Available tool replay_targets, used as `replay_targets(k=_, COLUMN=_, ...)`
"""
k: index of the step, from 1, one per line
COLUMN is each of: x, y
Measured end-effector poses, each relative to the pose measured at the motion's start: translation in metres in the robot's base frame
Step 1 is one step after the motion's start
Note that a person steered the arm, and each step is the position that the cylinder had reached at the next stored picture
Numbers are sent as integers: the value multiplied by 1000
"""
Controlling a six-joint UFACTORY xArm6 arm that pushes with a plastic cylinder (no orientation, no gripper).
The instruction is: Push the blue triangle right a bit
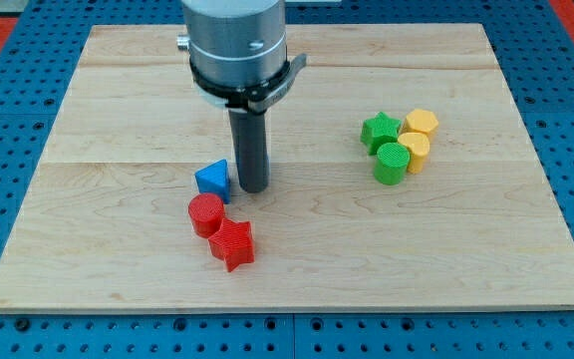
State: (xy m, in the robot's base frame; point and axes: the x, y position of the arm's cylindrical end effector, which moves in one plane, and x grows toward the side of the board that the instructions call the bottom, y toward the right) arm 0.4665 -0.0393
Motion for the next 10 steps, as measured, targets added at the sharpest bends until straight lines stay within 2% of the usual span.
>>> replay_targets(k=2, x=-53, y=0)
replay_targets(k=3, x=-61, y=-5)
replay_targets(k=5, x=-34, y=-105)
replay_targets(k=7, x=-1, y=-105)
replay_targets(k=10, x=12, y=-72)
